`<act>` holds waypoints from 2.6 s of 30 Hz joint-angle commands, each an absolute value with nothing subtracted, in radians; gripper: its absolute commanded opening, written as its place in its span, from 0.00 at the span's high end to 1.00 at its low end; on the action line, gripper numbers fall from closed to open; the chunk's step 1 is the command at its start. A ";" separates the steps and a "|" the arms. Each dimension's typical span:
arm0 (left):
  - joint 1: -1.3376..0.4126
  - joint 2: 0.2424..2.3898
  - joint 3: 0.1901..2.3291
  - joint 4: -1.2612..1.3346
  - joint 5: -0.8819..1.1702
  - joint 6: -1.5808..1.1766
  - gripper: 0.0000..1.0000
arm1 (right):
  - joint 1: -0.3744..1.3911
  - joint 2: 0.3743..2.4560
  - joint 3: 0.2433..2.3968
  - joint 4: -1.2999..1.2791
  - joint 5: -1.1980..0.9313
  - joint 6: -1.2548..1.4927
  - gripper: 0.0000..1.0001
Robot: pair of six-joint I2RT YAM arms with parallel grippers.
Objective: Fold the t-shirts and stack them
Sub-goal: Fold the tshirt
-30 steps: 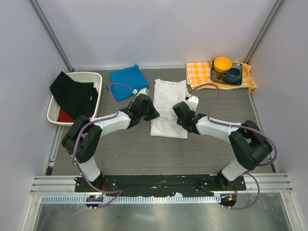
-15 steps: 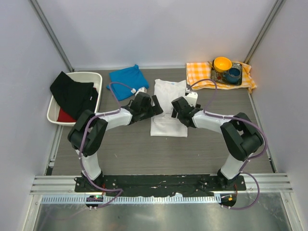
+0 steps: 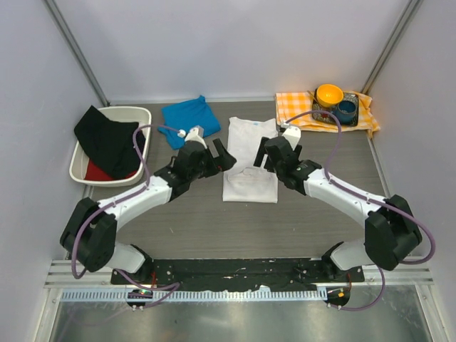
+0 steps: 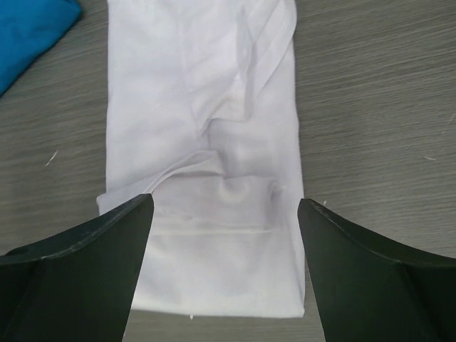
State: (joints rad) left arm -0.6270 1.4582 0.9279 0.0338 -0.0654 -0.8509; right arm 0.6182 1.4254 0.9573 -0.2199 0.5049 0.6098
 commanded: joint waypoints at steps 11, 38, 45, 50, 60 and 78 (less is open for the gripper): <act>-0.635 1.572 0.497 1.020 0.313 -1.135 0.11 | 0.627 1.259 0.856 -0.265 0.273 0.566 0.11; -0.638 2.060 0.416 1.497 0.359 -1.229 0.16 | 0.629 1.523 0.813 0.070 0.034 0.736 0.12; -0.638 2.098 0.411 1.528 0.365 -1.238 0.17 | 0.629 1.594 0.816 0.124 -0.028 0.802 0.12; -0.638 2.095 0.408 1.529 0.367 -1.235 0.18 | 0.629 1.632 0.802 0.155 -0.029 0.827 0.12; -0.638 2.092 0.393 1.531 0.368 -1.232 0.19 | 0.629 1.681 0.854 0.138 0.106 0.759 0.11; -0.635 2.106 0.387 1.532 0.376 -1.224 0.20 | 0.612 1.890 1.075 0.141 0.227 0.669 0.12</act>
State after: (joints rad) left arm -0.6346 2.0468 0.4213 1.5169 0.3679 -1.2758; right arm 0.6193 1.8736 1.0378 0.1829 0.1936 0.7010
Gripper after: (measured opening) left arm 0.794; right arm 0.884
